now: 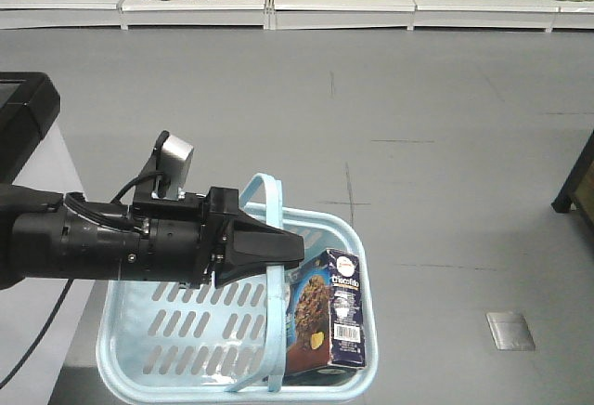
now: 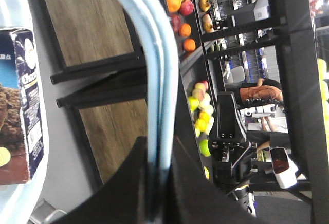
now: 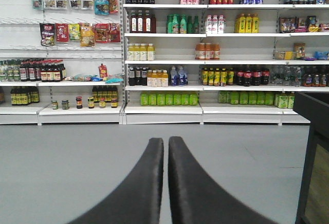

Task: Left arm holds basket, right arm returns cookies
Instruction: 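Hold the basket with the left gripper while driving toward the shelves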

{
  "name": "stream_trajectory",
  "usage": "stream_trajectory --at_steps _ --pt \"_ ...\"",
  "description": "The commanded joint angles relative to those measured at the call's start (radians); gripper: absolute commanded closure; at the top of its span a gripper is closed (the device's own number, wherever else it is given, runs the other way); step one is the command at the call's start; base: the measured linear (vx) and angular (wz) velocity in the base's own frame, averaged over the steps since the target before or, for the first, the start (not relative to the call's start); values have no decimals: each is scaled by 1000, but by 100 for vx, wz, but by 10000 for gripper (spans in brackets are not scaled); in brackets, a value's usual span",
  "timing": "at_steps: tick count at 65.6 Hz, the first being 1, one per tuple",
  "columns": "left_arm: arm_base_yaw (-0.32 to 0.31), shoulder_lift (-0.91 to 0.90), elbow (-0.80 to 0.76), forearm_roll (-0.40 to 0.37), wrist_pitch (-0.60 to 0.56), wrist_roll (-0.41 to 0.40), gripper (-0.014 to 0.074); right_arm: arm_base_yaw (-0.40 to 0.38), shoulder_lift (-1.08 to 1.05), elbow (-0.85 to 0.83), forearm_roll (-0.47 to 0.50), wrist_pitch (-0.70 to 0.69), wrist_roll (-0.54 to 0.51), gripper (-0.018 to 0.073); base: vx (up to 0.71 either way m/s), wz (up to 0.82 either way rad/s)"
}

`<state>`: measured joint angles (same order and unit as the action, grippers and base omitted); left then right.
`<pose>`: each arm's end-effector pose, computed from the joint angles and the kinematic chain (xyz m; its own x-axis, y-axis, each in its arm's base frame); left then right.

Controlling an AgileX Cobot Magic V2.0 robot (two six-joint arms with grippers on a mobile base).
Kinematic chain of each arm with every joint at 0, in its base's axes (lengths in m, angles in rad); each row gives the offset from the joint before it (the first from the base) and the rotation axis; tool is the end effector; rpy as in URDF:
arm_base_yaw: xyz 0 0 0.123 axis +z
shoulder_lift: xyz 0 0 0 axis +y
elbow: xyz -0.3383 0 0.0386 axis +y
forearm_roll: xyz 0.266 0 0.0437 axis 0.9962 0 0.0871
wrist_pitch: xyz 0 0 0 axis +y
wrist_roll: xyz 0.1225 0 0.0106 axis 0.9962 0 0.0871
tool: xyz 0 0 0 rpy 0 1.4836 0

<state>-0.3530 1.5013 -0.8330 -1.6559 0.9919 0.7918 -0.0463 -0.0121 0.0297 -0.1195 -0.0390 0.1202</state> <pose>0.2571 -0.2041 0.3031 -0.9630 -0.1178 -0.2425 0.2030 0.2750 -0.9398 0.0502 -0.0018 0.2097 0.1080 -0.0042 -0.9941 0.0416 0.9991 0.0003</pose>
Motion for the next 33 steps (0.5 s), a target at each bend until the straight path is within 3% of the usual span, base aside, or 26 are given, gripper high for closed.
stream_trajectory --at_steps 1,33 --pt "-4 -41 -34 -117 61 6 599 -1 -8 16 -10 -74 -8 565 50 1" --pt "-4 -41 -34 -117 61 6 599 -1 -8 16 -10 -74 -8 565 50 2"
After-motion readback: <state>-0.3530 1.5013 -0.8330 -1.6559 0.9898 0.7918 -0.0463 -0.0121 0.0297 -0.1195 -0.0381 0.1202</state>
